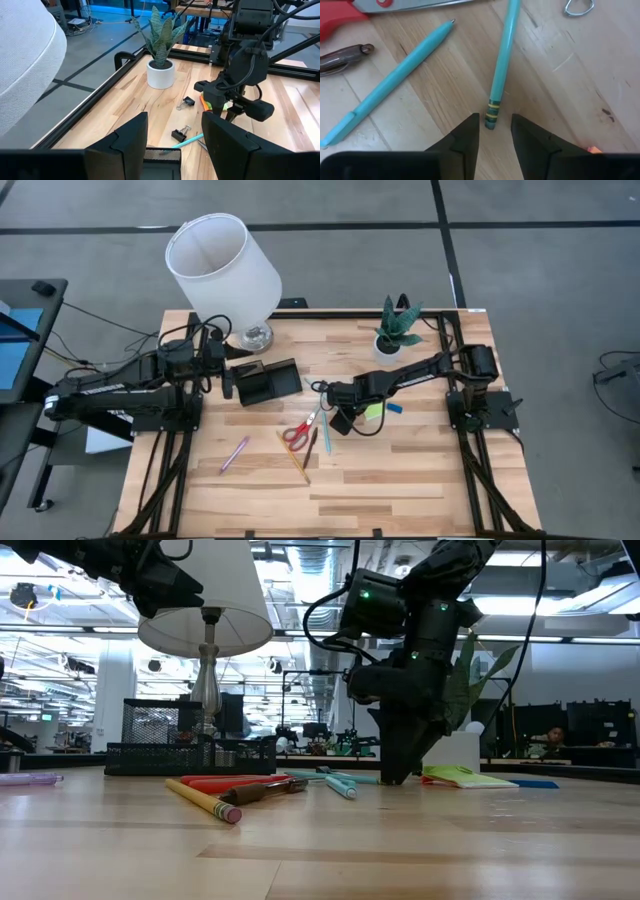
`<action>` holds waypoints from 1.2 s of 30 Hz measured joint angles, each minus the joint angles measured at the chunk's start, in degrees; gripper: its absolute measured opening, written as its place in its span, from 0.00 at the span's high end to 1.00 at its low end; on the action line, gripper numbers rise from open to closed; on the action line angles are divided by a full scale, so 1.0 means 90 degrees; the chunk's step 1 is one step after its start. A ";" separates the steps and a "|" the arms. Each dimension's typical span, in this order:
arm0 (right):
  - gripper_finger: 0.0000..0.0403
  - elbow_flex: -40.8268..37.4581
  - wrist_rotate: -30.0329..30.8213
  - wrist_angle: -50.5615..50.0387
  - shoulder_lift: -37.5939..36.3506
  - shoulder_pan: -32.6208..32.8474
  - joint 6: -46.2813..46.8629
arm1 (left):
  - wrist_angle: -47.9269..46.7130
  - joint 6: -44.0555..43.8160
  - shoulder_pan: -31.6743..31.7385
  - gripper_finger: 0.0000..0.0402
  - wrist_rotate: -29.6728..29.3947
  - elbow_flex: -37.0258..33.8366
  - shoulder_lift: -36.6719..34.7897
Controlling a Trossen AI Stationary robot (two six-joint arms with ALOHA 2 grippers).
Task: Pick and place office supplies into organizer
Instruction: Put the top blue pencil into the black desk organizer
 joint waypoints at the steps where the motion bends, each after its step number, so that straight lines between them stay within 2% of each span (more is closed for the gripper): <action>1: 0.73 0.0019 0.0003 -0.0048 0.0083 -0.0005 0.0001 | 0.0000 0.0000 0.0000 0.55 -0.0002 0.0000 0.0001; 6: 0.78 0.0023 -0.0025 -0.0174 0.0070 -0.0044 0.0002 | -0.0005 0.0000 0.0000 0.55 -0.0010 0.0000 0.0002; 18: 0.97 0.0098 -0.0141 -0.0266 0.0089 -0.0019 -0.0006 | -0.0007 0.0002 0.0000 0.55 -0.0015 0.0000 0.0001; 20: 0.98 0.0150 -0.0182 -0.0305 0.0094 -0.0016 -0.0130 | -0.0007 0.0002 0.0000 0.55 -0.0015 0.0000 0.0000; 25: 0.96 0.0589 -0.0174 -0.0755 0.0153 0.0088 -0.0396 | -0.0007 0.0002 0.0000 0.55 -0.0015 0.0000 0.0002; 36: 1.00 0.2096 -0.0235 -0.2554 0.0147 0.0276 -0.1177 | -0.0005 -0.0083 0.0000 0.55 -0.0017 0.0000 0.0000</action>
